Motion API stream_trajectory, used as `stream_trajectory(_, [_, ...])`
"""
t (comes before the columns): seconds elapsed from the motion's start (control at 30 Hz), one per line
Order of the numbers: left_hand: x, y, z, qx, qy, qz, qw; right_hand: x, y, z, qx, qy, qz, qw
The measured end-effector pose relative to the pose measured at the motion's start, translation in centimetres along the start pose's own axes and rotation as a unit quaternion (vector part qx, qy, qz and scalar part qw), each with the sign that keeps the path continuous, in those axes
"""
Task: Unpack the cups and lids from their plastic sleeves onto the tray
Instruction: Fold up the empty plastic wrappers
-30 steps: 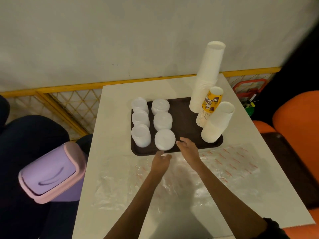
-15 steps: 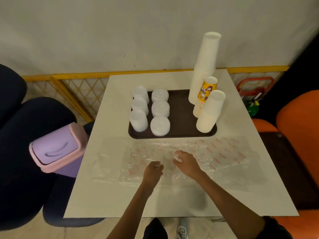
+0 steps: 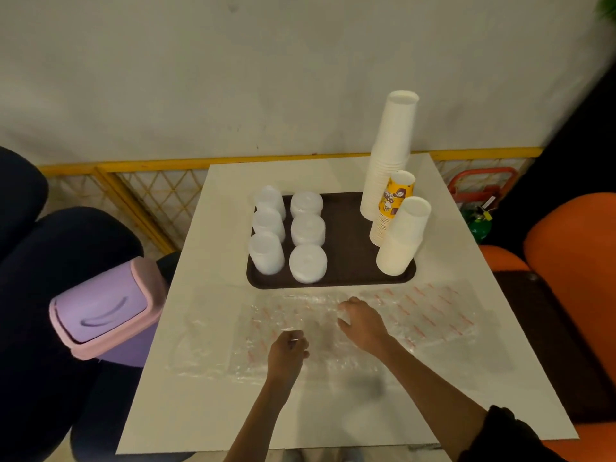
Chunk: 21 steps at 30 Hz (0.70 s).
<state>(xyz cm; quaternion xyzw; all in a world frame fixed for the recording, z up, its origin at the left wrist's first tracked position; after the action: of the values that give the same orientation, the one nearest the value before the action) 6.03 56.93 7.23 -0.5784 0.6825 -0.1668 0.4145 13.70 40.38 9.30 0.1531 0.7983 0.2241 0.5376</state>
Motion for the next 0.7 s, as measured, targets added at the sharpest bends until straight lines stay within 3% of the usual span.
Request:
stream_trajectory(0.5, [-0.5, 0.3, 2.6, 0.010, -0.020, -0.007, 1.000, 1.9, 0.6, 6.5, -0.059, 0.018, -0.120, 0.991])
stream_trajectory(0.7, [-1.2, 1.2, 3.0, -0.007, -0.028, -0.026, 0.999, 2.2, 0.8, 7.2, -0.071, -0.019, -0.149, 0.986])
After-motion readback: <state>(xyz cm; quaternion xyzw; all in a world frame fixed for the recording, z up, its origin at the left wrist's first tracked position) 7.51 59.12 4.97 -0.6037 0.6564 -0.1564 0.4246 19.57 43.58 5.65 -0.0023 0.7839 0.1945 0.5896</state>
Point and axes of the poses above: each hand's wrist, its own z-axis towards the middle knuckle, its own x-axis out of the palm, y = z × x, the point moved 9 cm from there along z, towards the middle knuckle, and after that the axes turned 10 degrees about z, right-handed, at the moved point
